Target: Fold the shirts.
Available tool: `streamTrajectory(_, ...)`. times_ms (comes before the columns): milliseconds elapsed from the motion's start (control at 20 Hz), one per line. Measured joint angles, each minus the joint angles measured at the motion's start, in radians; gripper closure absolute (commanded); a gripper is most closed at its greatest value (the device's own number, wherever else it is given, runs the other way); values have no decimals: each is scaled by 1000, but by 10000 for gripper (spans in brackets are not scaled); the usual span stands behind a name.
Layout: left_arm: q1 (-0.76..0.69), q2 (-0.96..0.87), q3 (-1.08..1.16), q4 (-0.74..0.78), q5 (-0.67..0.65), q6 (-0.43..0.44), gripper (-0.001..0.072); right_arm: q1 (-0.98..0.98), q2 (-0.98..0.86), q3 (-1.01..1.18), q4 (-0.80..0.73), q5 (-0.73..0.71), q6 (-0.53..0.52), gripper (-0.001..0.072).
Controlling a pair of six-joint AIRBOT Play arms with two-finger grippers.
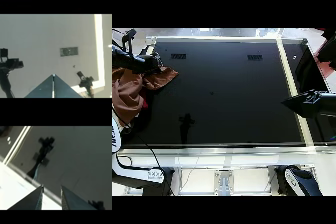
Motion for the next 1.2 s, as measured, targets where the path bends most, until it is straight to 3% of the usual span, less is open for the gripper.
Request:
streamTrajectory(250, 7, -2, 0, 40, 5, 0, 692, 0, 0, 0, 17, -109, -9, 467)
streamTrajectory(450, 22, -6, 0, 207, 10, 0, 669, 0, 0, 0, 35, -197, -5, 466)
streamTrajectory(500, 31, -6, 0, 254, 16, 0, 505, 0, 0, 0, 46, -209, 4, 466)
streamTrajectory(550, 45, -7, 0, 300, 23, -3, 277, 0, 0, 0, 60, -223, 11, 466)
streamTrajectory(600, 63, -7, 0, 333, 32, -13, 187, 0, 0, 0, 72, -232, 16, 466)
streamTrajectory(850, 220, -8, 0, 423, 150, -150, 187, 0, 0, 0, 122, -255, 30, 467)
streamTrajectory(1000, 316, -18, 0, 436, 219, -270, 187, 0, 0, 0, 158, -260, 34, 466)
streamTrajectory(1200, 409, -63, 0, 417, 248, -363, 185, 0, 0, 0, 210, -280, 39, 466)
